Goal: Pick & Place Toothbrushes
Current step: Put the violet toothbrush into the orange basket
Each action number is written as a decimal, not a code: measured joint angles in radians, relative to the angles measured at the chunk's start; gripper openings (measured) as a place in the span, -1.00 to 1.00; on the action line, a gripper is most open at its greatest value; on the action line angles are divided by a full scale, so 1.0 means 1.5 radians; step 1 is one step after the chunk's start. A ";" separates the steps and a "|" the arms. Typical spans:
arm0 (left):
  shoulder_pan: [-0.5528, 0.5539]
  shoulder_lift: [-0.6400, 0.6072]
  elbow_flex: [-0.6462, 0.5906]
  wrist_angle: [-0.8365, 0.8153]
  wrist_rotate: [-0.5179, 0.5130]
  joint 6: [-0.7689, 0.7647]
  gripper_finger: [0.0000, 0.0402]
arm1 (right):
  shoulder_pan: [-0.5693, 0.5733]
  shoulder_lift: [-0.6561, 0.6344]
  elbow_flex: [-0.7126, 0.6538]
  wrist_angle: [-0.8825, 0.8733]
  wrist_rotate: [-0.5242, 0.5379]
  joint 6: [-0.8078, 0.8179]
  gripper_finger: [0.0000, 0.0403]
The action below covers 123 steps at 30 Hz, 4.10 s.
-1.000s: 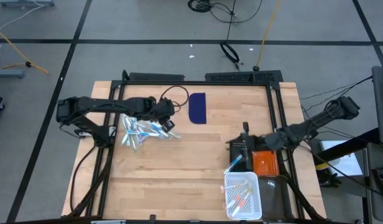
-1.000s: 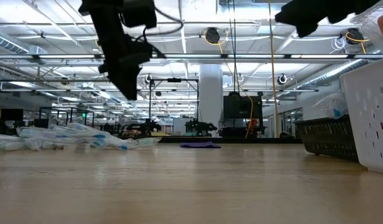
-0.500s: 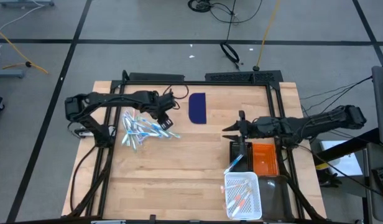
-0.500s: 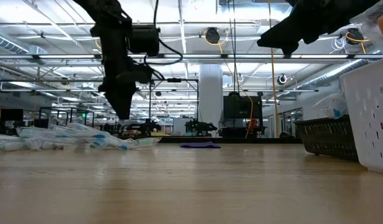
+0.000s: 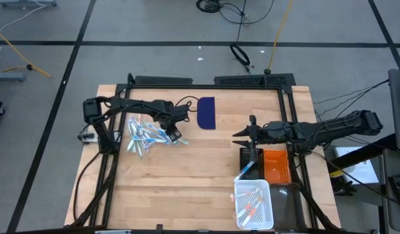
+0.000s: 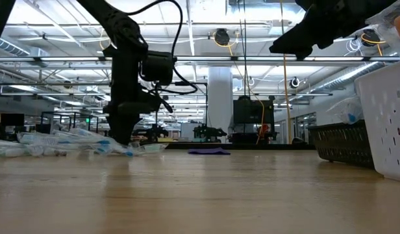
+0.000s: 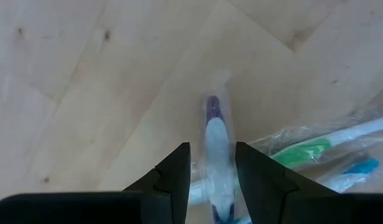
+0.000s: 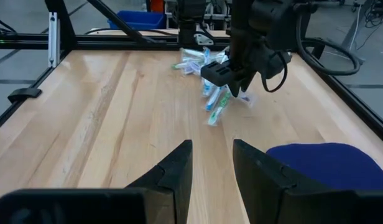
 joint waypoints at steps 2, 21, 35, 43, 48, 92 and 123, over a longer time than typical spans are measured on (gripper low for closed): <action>0.000 0.004 0.000 0.004 -0.002 0.010 -0.36 | 0.000 0.000 0.000 -0.003 0.000 0.000 -0.46; -0.001 0.004 0.001 0.018 -0.002 0.010 -0.95 | 0.000 0.000 0.000 -0.010 0.000 0.000 -0.46; -0.013 -0.073 0.003 0.019 -0.015 -0.003 -1.00 | 0.000 0.000 0.000 -0.010 0.000 0.000 -0.46; -0.041 -0.188 0.003 0.083 -0.044 0.000 -1.00 | 0.000 0.000 0.000 -0.010 0.000 0.000 -0.46; -0.062 -0.249 0.003 0.146 -0.062 0.032 -1.00 | 0.001 0.000 0.000 -0.010 0.001 0.000 -0.46; -0.226 -0.116 0.003 0.881 -0.052 0.168 -1.00 | -0.020 0.033 0.000 0.146 0.006 -0.015 -0.44; -0.234 -0.069 0.003 0.968 -0.056 0.172 -1.00 | -0.057 0.125 0.000 0.275 0.004 -0.054 -0.93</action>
